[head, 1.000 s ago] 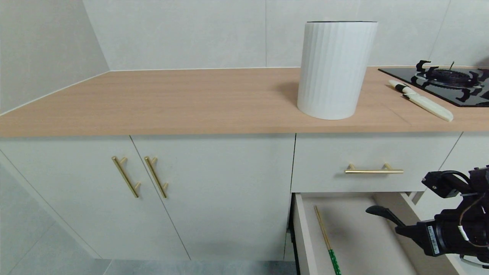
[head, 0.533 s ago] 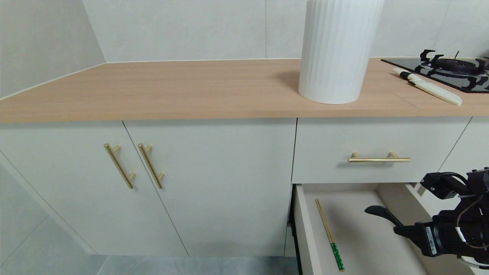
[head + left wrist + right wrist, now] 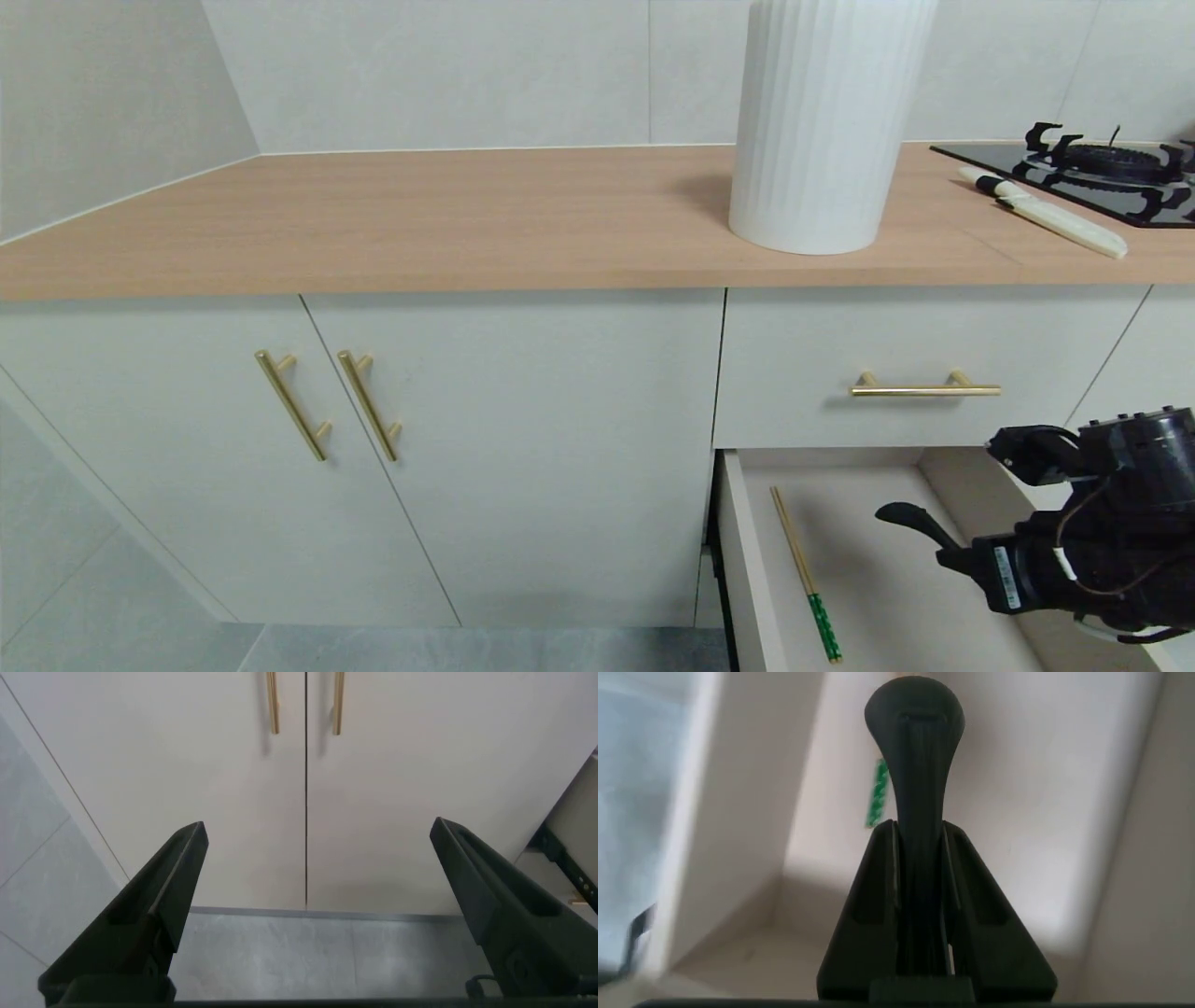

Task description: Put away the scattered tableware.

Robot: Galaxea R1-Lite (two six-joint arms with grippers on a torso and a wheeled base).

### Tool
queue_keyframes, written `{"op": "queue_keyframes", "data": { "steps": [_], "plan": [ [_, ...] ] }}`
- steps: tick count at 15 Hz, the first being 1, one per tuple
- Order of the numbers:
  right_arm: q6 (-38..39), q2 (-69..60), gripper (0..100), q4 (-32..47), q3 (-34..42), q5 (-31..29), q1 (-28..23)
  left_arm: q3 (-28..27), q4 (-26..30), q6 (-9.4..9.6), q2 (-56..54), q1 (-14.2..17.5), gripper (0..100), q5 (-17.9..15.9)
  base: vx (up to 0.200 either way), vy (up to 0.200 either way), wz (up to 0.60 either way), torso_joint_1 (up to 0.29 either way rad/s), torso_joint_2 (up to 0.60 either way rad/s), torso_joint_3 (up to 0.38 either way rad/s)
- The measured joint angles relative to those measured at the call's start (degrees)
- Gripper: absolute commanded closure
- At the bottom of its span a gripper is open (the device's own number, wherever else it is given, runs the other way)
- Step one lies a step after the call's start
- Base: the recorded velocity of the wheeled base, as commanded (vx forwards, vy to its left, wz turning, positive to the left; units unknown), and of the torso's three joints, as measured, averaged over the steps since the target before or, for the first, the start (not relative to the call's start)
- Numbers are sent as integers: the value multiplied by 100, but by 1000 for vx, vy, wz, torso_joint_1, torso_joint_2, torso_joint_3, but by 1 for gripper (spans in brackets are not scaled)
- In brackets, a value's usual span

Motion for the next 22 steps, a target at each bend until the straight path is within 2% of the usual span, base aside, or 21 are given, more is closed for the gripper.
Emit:
{"op": "queue_keyframes", "data": {
  "steps": [3, 7, 9, 15, 21, 22],
  "plan": [
    [479, 1017, 100, -884, 0, -406, 174, 0, -2, 0, 0, 0, 0, 0, 0, 0, 0, 0, 0, 0],
    [672, 2505, 100, -2638, 44, -959, 246, -2, -2, 2, 0, 0, 0, 0, 0, 0, 0, 0, 0, 0],
    [683, 2984, 100, -3068, 74, -1020, 257, 0, -2, 0, 0, 0, 0, 0, 0, 0, 0, 0, 0, 0],
    [633, 3958, 100, -4190, 74, -1193, 260, 0, -2, 0, 0, 0, 0, 0, 0, 0, 0, 0, 0, 0],
    [622, 4253, 100, -4315, 69, -1226, 229, 0, -2, 0, 0, 0, 0, 0, 0, 0, 0, 0, 0, 0],
    [619, 4264, 0, -4315, 69, -1226, 229, 0, -2, 0, 0, 0, 0, 0, 0, 0, 0, 0, 0, 0]
  ]
}}
